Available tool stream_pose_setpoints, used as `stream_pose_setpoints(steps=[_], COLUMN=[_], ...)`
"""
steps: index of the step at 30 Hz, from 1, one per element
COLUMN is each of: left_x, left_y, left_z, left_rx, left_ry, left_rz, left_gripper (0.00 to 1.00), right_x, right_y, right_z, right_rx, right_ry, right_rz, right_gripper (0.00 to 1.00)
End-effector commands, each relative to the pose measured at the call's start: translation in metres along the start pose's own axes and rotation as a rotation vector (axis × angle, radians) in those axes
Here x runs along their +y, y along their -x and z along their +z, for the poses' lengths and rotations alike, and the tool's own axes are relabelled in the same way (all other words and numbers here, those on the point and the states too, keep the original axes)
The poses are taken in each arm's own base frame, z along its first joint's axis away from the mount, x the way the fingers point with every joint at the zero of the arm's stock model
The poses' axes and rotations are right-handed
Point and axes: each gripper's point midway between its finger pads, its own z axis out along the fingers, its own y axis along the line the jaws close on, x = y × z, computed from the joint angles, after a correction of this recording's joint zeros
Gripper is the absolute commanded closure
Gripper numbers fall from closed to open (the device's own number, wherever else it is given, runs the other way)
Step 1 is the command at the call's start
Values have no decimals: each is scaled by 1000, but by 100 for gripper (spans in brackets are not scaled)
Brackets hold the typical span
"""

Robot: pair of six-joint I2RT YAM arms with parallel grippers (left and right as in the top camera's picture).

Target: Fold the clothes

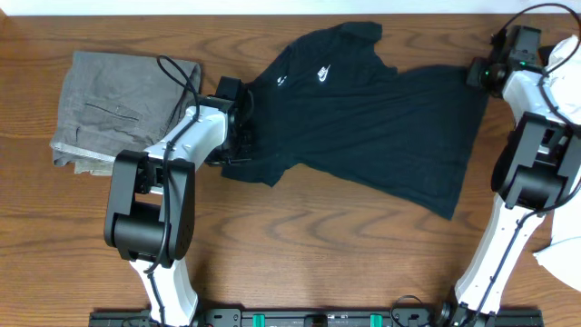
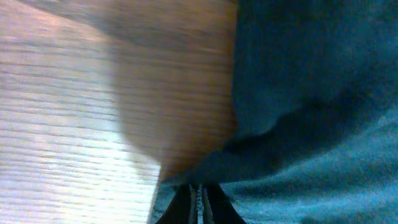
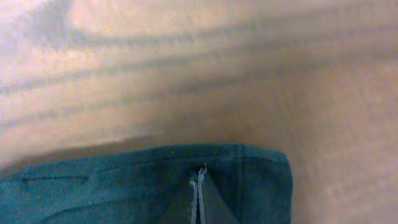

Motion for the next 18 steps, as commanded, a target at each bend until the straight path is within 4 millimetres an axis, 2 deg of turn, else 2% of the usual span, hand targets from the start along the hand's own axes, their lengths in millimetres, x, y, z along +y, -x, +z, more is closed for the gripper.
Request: stream_pose_setpoints(steps=[1, 5, 8, 12, 16, 18], left_x=[-20, -31, -41, -58, -72, -73], left_y=[-15, -19, -8, 32, 70, 83], left_z=[6, 5, -2, -38, -92, -114], left_rx=[60, 60, 7, -167, -368, -455], left_ry=[-82, -82, -102, -168, -237, -248], left_rz=[-7, 22, 41, 53, 62, 63], left_gripper=[94, 94, 94, 94, 94, 94], right_x=[-1, 1, 4, 11, 20, 24], right_y=[-87, -80, -61, -27, 14, 29], right_z=[58, 62, 60, 45, 15, -3], right_rx=[177, 139, 88, 44, 1, -2], right_ry=[-40, -68, -69, -53, -43, -37], right_rz=[-21, -21, -37, -38, -67, -67], right_gripper=[99, 99, 99, 95, 91, 85])
